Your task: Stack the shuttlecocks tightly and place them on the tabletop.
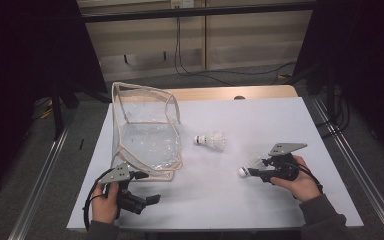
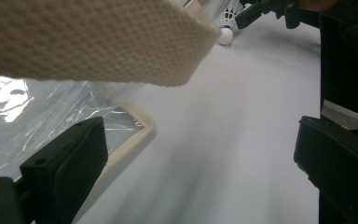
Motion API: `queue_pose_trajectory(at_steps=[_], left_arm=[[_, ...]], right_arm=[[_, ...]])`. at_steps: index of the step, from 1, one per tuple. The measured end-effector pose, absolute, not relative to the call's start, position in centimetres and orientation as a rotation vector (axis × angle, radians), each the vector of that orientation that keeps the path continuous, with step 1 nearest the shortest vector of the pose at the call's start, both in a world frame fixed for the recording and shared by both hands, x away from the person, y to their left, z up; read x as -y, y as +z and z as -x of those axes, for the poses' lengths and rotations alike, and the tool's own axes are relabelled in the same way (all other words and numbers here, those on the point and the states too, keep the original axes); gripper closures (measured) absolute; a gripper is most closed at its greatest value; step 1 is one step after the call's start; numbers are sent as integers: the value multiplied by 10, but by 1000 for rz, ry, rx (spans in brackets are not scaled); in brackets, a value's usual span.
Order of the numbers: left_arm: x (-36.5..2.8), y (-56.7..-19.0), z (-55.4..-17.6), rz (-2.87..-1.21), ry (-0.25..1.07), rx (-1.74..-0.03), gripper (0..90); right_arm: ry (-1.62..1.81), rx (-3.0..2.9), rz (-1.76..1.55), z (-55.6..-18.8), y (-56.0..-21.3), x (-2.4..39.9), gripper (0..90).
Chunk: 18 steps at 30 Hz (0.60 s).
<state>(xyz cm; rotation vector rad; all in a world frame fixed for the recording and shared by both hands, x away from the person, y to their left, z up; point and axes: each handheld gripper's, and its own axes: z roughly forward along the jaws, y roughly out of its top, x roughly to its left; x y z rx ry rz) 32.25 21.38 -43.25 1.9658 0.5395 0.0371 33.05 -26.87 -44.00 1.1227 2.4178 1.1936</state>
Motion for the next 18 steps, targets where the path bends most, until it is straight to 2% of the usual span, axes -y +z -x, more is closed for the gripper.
queue_pose_trajectory(at_steps=[8,18], left_arm=[[-214,-432,-322,-1964,39,-540,28],[-214,-432,-322,-1963,38,-541,28]], right_arm=[[1189,-2440,-1100,-330,-440,268,663],[1205,-2455,-1090,-330,-439,268,729]])
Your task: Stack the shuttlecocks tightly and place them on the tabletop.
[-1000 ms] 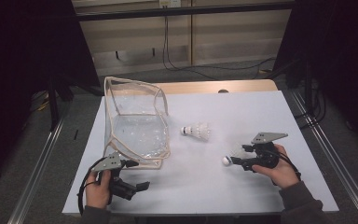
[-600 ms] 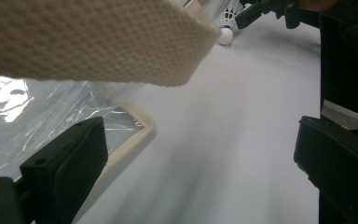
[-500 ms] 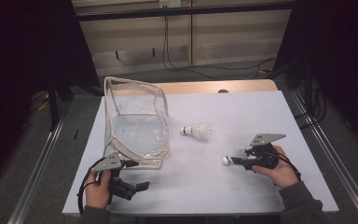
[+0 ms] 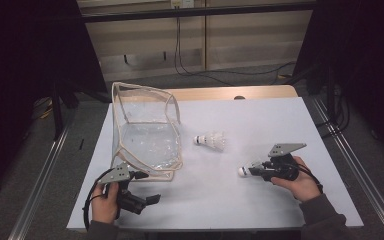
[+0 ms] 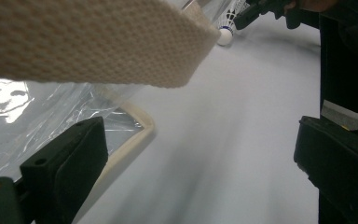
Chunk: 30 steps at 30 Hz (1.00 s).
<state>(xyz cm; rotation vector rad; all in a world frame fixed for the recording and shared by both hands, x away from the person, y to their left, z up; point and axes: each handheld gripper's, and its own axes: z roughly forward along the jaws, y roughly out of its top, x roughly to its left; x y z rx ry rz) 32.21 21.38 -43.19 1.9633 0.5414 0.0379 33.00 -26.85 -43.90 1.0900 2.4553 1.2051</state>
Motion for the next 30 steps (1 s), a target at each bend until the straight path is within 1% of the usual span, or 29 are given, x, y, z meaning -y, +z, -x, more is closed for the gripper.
queue_pose_trajectory(at_steps=[3,8,11,30], left_arm=[[-214,-432,-322,-1962,38,-542,28],[-214,-432,-322,-1963,37,-542,28],[-214,-432,-322,-1964,38,-541,28],[-214,-432,-323,-1962,36,-544,28]], right_arm=[[1217,-2454,-1095,-330,-438,269,756],[1230,-2448,-1090,-330,-436,270,851],[1248,-2455,-1092,-331,-436,270,879],[1320,-2371,-1134,-336,-430,273,897]])
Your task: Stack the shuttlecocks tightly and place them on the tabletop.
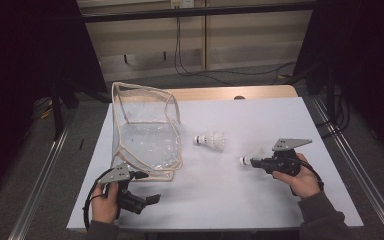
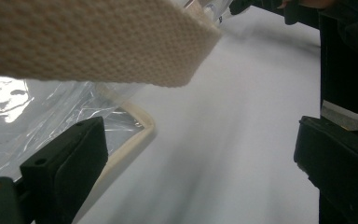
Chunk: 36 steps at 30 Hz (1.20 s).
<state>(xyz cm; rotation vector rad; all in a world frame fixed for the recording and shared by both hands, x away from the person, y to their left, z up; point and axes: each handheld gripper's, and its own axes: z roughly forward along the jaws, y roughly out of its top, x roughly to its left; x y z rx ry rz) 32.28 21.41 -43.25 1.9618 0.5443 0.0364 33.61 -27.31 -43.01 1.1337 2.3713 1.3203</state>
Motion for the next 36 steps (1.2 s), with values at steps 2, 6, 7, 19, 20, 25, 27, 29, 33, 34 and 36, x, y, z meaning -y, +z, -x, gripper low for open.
queue_pose_trajectory(at_steps=[2,6,7,19,20,25,27,29,33,34,36], left_arm=[[-214,-432,-323,-1962,36,-544,28],[-214,-433,-323,-1963,35,-543,28],[-214,-433,-323,-1963,35,-543,28],[-214,-433,-323,-1963,36,-544,28],[-214,-433,-323,-1964,36,-544,28],[-214,-433,-323,-1963,36,-544,28],[-214,-433,-323,-1962,35,-544,28],[-214,-433,-323,-1964,34,-544,28],[-214,-433,-323,-1966,33,-545,28],[-214,-433,-323,-1962,33,-545,28],[-214,-433,-323,-1963,34,-546,28]], right_arm=[[1329,-2358,-1139,-337,-429,273,897],[1344,-2346,-1142,-338,-428,272,897],[1346,-2344,-1142,-338,-428,272,897],[1366,-2317,-1149,-341,-424,273,898],[1367,-2314,-1149,-341,-424,273,898],[1368,-2303,-1150,-343,-423,272,898],[1367,-2302,-1147,-344,-423,271,898],[1364,-2301,-1149,-345,-423,270,898],[1370,-2289,-1153,-346,-422,269,898],[1375,-2288,-1156,-346,-422,268,898],[1379,-2282,-1155,-347,-422,268,899]])
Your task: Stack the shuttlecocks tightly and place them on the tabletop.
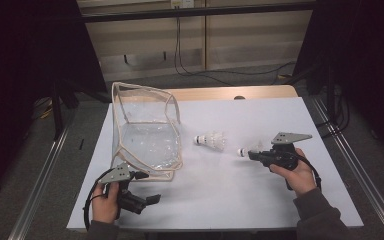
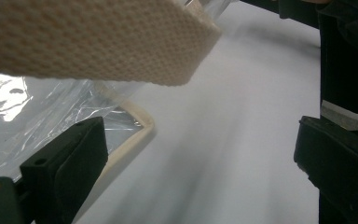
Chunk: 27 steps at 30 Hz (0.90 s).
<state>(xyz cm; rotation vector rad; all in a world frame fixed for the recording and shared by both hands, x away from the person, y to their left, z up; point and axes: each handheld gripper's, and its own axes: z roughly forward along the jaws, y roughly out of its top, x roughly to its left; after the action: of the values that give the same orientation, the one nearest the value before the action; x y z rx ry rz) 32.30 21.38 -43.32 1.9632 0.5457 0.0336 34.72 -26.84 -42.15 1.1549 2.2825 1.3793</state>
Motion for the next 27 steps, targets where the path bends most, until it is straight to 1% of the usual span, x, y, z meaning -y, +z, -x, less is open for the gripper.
queue_pose_trajectory(at_steps=[27], left_arm=[[-214,-434,-323,-1968,31,-548,28]], right_arm=[[1377,-2264,-1165,-362,-422,267,899]])
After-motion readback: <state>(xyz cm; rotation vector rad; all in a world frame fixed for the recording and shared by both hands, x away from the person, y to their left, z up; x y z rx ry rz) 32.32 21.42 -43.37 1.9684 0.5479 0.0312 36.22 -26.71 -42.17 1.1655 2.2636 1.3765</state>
